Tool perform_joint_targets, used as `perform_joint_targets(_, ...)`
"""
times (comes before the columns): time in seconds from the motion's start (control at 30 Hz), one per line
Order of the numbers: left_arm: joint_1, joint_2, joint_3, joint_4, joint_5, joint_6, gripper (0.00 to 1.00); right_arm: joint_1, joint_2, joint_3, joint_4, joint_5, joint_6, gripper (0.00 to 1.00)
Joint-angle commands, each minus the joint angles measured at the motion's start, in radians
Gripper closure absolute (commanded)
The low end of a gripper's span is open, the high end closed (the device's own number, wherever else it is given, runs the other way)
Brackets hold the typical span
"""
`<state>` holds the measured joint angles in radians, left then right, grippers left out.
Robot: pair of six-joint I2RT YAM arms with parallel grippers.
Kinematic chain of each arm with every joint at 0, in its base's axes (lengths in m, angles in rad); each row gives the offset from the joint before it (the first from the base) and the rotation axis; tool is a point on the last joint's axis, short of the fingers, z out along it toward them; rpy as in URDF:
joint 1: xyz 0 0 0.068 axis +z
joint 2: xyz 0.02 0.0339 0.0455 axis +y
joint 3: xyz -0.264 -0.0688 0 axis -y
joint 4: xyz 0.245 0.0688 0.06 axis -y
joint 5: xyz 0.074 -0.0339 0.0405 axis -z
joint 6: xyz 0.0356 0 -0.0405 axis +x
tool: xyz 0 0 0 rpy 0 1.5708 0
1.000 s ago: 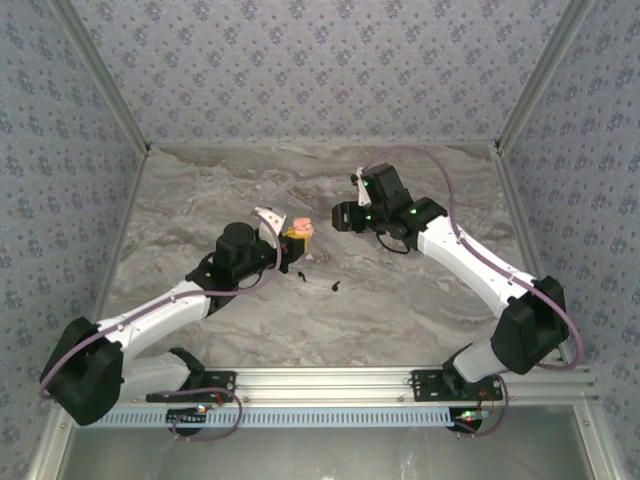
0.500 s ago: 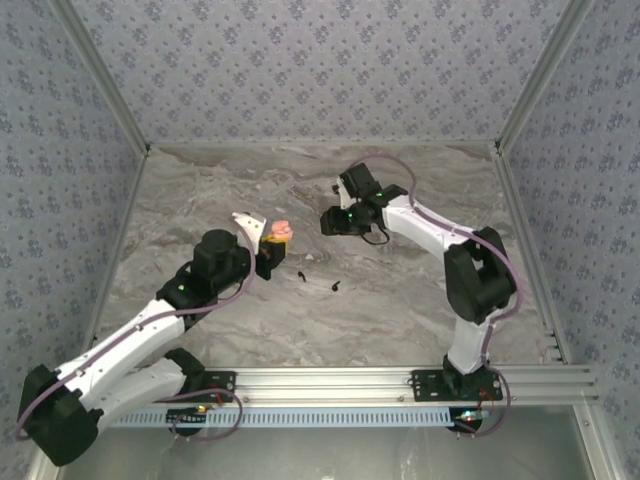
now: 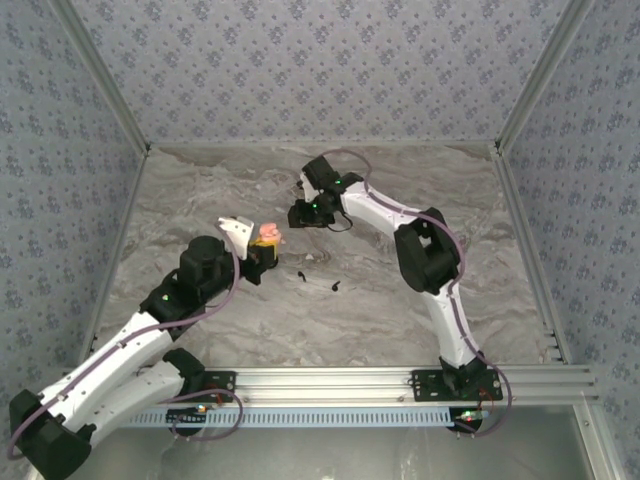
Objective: Insert the wireless bluetooth earbuds into the charging case
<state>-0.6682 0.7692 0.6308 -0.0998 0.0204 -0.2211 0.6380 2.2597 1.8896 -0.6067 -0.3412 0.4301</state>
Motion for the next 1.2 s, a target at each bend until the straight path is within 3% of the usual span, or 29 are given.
perform_joint_targets(0.0,-0.002,-0.024,0.044,-0.011,-0.003,-0.011,0.81,0.027,0.067,0.103,-0.107,-0.008,0.023,0.58)
perform_joint_targets(0.37,0.003,-0.074,0.035,-0.044,0.006,-0.006,0.8,0.073,0.197,0.292,-0.21,0.041,0.046,0.6)
perform_joint_targets(1.17,0.014,-0.102,0.018,-0.033,0.032,-0.012,0.8,0.119,0.32,0.427,-0.323,0.16,0.068,0.67)
